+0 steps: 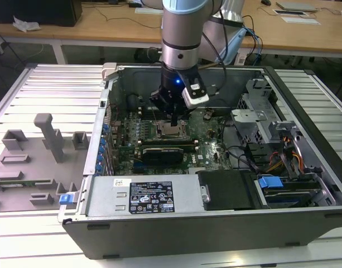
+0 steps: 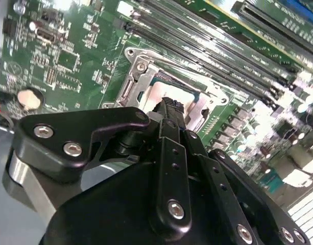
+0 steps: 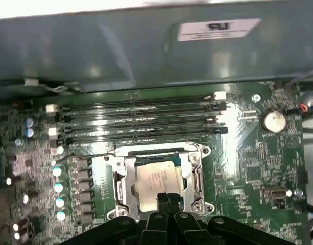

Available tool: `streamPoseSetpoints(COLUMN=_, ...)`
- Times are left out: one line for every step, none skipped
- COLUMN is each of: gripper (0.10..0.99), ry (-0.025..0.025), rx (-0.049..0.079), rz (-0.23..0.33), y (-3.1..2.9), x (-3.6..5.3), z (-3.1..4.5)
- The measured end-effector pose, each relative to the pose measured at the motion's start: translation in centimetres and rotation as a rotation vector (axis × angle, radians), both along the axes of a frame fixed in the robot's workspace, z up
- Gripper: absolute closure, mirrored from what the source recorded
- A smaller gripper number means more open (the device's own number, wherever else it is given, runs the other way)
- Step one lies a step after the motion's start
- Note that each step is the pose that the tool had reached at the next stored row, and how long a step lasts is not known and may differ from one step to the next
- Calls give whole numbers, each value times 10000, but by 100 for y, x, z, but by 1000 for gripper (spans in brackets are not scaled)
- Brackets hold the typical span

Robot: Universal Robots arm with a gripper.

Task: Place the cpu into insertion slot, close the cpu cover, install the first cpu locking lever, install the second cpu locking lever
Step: 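Close the cpu cover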

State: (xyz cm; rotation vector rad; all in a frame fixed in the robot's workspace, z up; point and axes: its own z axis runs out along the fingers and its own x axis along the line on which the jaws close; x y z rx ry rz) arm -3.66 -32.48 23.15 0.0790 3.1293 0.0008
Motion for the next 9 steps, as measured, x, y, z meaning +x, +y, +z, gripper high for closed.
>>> streamPoseSetpoints(gripper=980, ry=-1, rx=1, rz=489, y=1, x=-2, z=-12)
streamPoseSetpoints(gripper=980, ry=-1, rx=1, rz=602, y=1, x=-5, z=-17)
streamPoseSetpoints(gripper=980, ry=-1, rx=0, rz=698, y=0, x=-11, z=-22)
streamPoseSetpoints(gripper=980, ry=-1, rx=0, rz=760, y=0, x=-16, z=-27)
streamPoseSetpoints(gripper=980, ry=0, rx=1, rz=800, y=0, x=-23, z=-32)
streamPoseSetpoints(gripper=980, ry=0, rx=0, rz=812, y=0, x=-30, z=-36)
streamPoseSetpoints(gripper=980, ry=-1, rx=0, rz=812, y=0, x=-32, z=-40)
streamPoseSetpoints(gripper=980, ry=0, rx=-1, rz=813, y=0, x=-32, z=-41)
streamPoseSetpoints(gripper=980, ry=1, rx=-1, rz=813, y=0, x=-32, z=-41)
